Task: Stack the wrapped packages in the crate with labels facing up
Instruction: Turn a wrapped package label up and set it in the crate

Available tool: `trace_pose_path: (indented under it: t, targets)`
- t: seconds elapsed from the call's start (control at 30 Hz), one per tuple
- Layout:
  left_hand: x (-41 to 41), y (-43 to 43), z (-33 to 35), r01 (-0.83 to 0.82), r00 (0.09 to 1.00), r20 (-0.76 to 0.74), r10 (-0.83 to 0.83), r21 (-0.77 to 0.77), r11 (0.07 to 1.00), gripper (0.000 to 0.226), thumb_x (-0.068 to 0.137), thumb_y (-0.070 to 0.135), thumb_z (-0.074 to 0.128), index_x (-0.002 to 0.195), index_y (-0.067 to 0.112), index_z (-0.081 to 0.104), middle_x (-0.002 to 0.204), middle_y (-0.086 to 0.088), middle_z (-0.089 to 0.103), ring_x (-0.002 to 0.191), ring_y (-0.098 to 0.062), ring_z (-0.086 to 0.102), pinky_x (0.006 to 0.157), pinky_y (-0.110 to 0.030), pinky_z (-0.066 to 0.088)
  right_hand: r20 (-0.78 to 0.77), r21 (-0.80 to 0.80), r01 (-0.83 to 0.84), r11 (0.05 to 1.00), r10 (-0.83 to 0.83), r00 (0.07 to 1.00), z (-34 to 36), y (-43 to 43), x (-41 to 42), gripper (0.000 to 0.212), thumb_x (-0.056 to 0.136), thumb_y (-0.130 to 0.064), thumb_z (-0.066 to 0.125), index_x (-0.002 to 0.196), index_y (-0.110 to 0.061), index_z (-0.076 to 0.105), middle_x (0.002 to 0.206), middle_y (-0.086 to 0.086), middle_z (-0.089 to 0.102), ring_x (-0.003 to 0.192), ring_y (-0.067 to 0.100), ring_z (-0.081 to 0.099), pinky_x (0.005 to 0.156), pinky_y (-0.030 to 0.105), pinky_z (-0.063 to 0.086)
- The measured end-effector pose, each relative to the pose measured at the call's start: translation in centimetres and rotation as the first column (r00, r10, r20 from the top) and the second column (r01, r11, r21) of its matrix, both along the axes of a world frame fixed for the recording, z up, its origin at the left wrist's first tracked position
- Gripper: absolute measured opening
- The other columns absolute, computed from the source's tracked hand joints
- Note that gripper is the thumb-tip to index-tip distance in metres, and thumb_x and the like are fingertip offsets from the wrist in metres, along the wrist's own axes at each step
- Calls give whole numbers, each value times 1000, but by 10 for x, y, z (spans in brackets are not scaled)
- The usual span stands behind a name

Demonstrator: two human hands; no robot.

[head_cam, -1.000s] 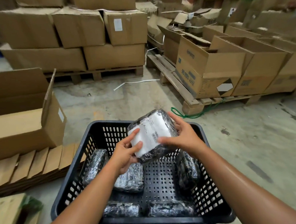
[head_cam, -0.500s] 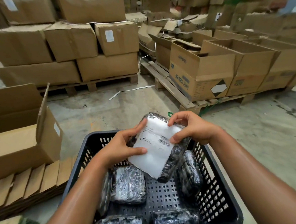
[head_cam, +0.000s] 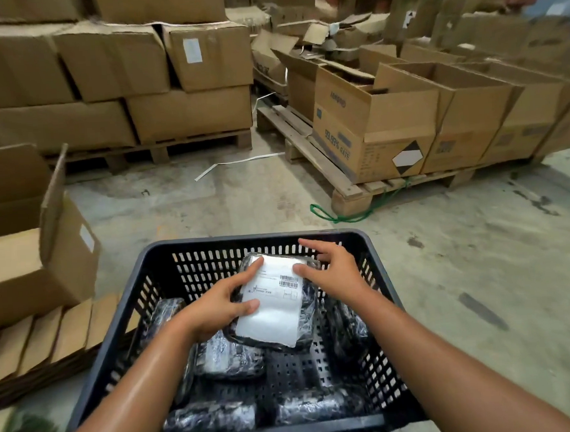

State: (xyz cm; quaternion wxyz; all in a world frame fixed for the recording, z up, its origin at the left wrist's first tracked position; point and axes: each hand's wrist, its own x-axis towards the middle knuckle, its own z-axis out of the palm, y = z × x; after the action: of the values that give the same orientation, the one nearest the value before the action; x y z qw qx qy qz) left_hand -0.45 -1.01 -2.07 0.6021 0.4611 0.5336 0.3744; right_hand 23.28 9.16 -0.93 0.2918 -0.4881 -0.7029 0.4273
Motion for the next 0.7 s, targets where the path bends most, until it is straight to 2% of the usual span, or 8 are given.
trace_pose_path:
  t: [0.1, 0.2, 0.27, 0.37, 0.43, 0.57, 0.63, 0.7]
  targets:
    - [2, -1, -23, -107, 985, 125, 116, -83, 991, 75, 91, -6, 64, 142, 47, 49, 140, 2, 51, 110, -28, 69, 90, -46, 59, 74, -151, -134, 979, 147, 986, -18, -9, 3, 97, 68, -39, 97, 153, -36, 50, 154, -5, 54, 129, 18, 59, 105, 35, 52]
    - [6, 2, -44, -160, 971, 156, 181, -138, 977, 77, 89, -6, 67, 143, 45, 46, 136, 0, 55, 106, -28, 71, 91, -50, 58, 234, -248, -300, 921, 357, 904, -34, -16, 5, 144, 51, -44, 103, 166, -27, 18, 163, -4, 42, 140, 11, 43, 118, 27, 32]
    - [10, 6, -53, -95, 994, 39, 101, -124, 988, 87, 87, -1, 73, 150, 46, 36, 132, 7, 54, 107, -28, 70, 89, -47, 59, 317, -294, -330, 897, 417, 852, -45, -17, 4, 162, 43, -47, 103, 167, -22, 2, 166, 0, 37, 147, 17, 38, 123, 33, 29]
    - [21, 14, -66, 25, 964, -261, -44, -74, 997, 96, 88, 15, 76, 156, 46, 16, 142, 5, 46, 103, -11, 65, 75, -18, 58, 407, -331, -297, 896, 420, 811, -57, -15, 5, 169, 46, -42, 105, 165, -20, -13, 165, 3, 38, 146, 22, 40, 119, 32, 35]
    - [28, 22, -77, 92, 907, -409, -102, -45, 995, 98, 89, 27, 75, 158, 45, 8, 149, 1, 45, 101, -1, 59, 72, -10, 51, 464, -330, -282, 901, 415, 783, -64, -13, 8, 169, 49, -41, 105, 164, -17, -17, 164, 6, 38, 146, 24, 41, 118, 33, 37]
    - [36, 30, -97, 199, 777, -598, -197, -63, 978, 110, 80, 52, 77, 152, 57, -7, 144, -7, 51, 109, -15, 59, 92, -29, 50, 545, -325, -250, 912, 397, 738, -80, -7, 8, 166, 53, -38, 104, 163, -14, -18, 157, 9, 48, 139, 30, 49, 112, 38, 45]
    - [37, 34, -108, 216, 680, -701, -217, -91, 972, 119, 73, 62, 77, 147, 61, -16, 147, -18, 40, 128, -34, 45, 108, -47, 39, 575, -289, -221, 932, 353, 738, -92, -4, 4, 165, 53, -36, 103, 163, -14, -17, 150, 10, 53, 132, 30, 53, 105, 35, 49]
    - [36, 37, -115, 198, 650, -727, -221, -118, 973, 123, 68, 66, 78, 142, 66, -20, 152, -24, 30, 141, -41, 26, 116, -57, 23, 594, -278, -191, 941, 325, 736, -103, -3, -2, 167, 51, -36, 103, 163, -16, -20, 149, 14, 50, 132, 33, 50, 107, 39, 49]
